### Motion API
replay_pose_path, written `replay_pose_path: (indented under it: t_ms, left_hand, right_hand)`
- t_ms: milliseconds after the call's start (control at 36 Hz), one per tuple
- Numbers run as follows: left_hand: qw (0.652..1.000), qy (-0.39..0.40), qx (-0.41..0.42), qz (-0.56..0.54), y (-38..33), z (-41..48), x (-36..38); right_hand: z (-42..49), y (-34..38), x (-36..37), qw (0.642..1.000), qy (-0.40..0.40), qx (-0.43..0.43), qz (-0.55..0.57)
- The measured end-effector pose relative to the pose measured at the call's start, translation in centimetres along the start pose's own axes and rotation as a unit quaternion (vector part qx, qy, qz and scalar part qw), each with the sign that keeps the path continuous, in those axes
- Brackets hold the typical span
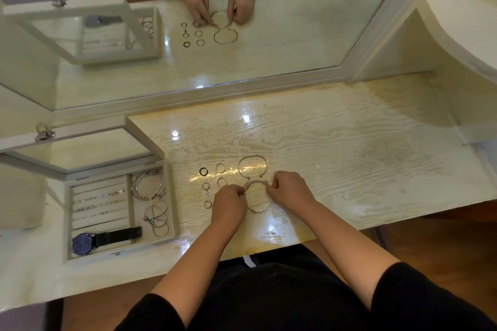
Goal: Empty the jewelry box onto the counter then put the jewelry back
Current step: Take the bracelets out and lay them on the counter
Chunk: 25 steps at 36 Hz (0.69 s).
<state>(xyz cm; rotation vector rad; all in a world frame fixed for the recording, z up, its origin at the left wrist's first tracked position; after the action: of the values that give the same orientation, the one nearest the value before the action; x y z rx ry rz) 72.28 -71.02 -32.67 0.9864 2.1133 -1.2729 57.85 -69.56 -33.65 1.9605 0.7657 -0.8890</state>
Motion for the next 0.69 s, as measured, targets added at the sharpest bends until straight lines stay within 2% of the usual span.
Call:
replay_pose_path:
  t_ms: [417, 694]
  left_hand:
    - [1.000, 0.006, -0.004, -0.018, 0.2, 0.2, -0.4]
    - [0.981, -0.021, -0.071, -0.178, 1.4, 1.1, -2.7]
  right_hand:
    - [0.0, 0.2, 0.0, 0.999, -0.023, -0.003, -0.031]
    - [0.9, 1.2, -1.1, 0.999, -0.025, 0.016, 0.018]
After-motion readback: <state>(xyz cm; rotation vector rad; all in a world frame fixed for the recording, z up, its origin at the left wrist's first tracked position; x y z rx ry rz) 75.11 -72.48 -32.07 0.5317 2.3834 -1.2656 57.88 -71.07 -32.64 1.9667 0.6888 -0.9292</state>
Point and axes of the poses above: each hand's wrist, its own z-axis towards the middle knuckle, its own x-axis out of the palm, y = z × x, the point moved 3 cm from there along z, towards the middle knuckle, and after that the axes turned 12 degrees about -y, right-handed, at the moved point
